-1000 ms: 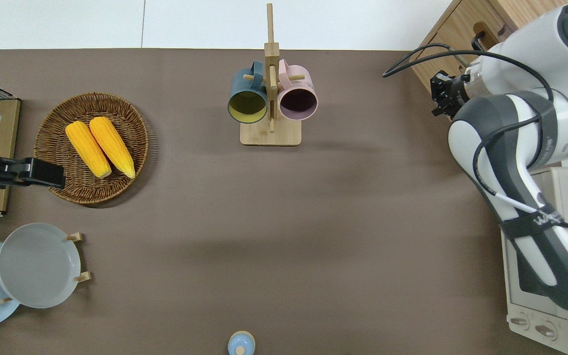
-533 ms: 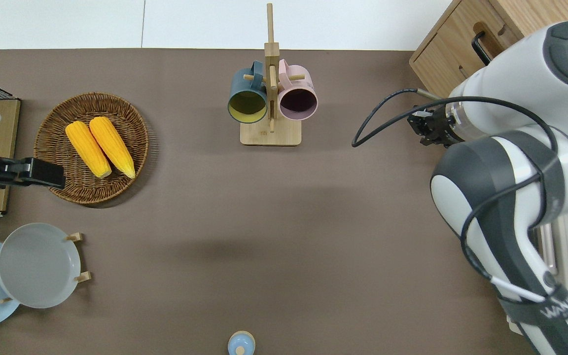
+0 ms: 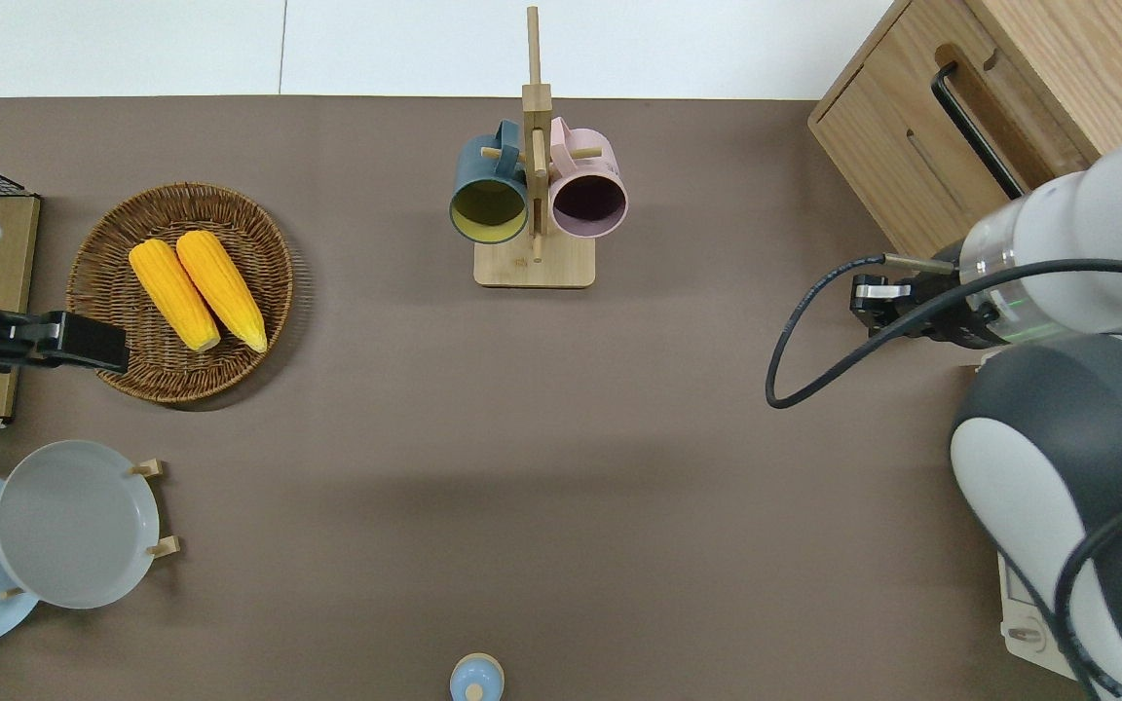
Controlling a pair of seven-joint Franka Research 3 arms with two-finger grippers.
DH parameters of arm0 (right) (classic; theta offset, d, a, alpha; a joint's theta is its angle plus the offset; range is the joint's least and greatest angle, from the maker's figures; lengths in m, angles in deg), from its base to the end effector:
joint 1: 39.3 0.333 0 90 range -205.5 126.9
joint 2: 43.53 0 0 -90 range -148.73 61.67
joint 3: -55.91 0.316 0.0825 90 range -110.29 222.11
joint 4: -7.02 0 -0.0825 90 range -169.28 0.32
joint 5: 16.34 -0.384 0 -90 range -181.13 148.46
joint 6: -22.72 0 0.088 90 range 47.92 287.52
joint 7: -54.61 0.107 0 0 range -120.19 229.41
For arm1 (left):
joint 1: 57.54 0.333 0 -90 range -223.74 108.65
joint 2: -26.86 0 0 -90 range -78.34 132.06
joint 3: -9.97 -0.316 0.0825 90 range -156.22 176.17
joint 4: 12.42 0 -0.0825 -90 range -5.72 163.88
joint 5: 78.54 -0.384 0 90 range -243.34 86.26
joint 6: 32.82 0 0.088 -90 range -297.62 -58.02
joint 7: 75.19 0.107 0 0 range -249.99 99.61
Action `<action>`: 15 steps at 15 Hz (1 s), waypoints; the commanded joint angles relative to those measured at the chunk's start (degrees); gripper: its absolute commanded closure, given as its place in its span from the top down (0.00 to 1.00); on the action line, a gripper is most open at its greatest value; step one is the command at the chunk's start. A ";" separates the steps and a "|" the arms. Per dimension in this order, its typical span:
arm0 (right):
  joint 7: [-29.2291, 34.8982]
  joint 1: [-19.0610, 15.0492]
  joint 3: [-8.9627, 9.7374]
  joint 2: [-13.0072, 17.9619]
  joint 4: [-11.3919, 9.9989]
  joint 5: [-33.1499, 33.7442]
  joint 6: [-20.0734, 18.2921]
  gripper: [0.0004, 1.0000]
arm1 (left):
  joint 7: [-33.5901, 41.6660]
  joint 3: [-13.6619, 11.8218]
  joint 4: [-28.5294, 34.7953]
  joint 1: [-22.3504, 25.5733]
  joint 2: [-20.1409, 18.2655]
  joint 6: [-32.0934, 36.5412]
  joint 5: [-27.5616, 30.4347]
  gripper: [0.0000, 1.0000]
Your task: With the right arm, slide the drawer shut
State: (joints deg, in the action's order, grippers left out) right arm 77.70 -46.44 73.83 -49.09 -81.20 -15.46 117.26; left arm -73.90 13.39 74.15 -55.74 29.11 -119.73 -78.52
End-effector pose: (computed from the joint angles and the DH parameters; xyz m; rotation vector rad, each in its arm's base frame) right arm 0.5810 0.1003 0.5933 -3.1043 0.3357 -0.0203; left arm 0.5612 -0.0152 0.6261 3.1376 -0.0797 -0.0522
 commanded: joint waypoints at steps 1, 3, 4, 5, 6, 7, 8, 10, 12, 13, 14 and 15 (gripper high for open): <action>-6.90 -2.79 0.10 1.34 -1.79 -1.75 -0.32 0.02 | 0.55 0.37 -1.49 0.22 0.65 1.13 -0.98 0.99; -8.49 -2.88 0.10 1.25 -1.44 -1.32 -0.23 0.25 | 0.55 0.37 -1.49 0.22 0.65 1.13 -0.98 0.99; -8.76 -2.79 0.10 1.08 -1.17 -0.88 -0.23 0.45 | 0.55 0.37 -1.49 0.22 0.65 1.13 -0.98 0.99; -9.20 -2.79 0.10 0.99 -1.08 -0.87 -0.23 0.68 | 0.55 0.37 -1.40 0.22 0.65 1.13 -0.98 0.99; -9.72 -2.88 0.10 0.99 -1.08 -0.87 -0.23 0.89 | 0.55 0.37 -1.49 0.22 0.65 1.13 -0.98 0.99; -10.86 -2.88 0.10 0.99 -1.08 -0.79 -0.23 0.98 | 0.55 0.37 -1.49 0.22 0.65 1.13 -0.98 0.99; -11.57 -2.79 0.10 0.90 -1.00 -0.61 -0.23 0.98 | 0.55 0.37 -1.40 0.22 0.65 1.13 -0.98 0.99; -11.92 -2.97 0.10 0.81 -0.91 -0.35 -0.23 0.98 | 0.55 0.37 -1.49 0.22 0.65 1.13 -0.98 0.99; -14.28 -2.97 0.10 0.55 -0.56 0.00 -0.32 0.99 | 0.55 0.37 -1.40 0.22 0.65 1.13 -0.98 0.99; -16.39 -2.36 0.10 0.37 -0.12 0.61 -0.41 0.99 | 0.55 0.37 -1.49 0.22 0.65 1.13 -0.98 0.99; -16.32 -2.18 0.10 0.37 0.06 1.14 -0.58 0.99 | 0.55 0.37 -1.40 0.22 0.65 1.13 -0.98 0.99; -16.49 -2.18 0.10 0.11 0.23 1.15 -0.67 0.99 | 0.55 0.37 -1.49 0.22 0.65 1.13 -0.98 0.99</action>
State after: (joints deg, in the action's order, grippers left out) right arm 63.69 -48.49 73.61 -48.98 -81.39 -15.11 117.08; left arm -73.90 13.39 74.15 -55.74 29.11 -119.73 -78.52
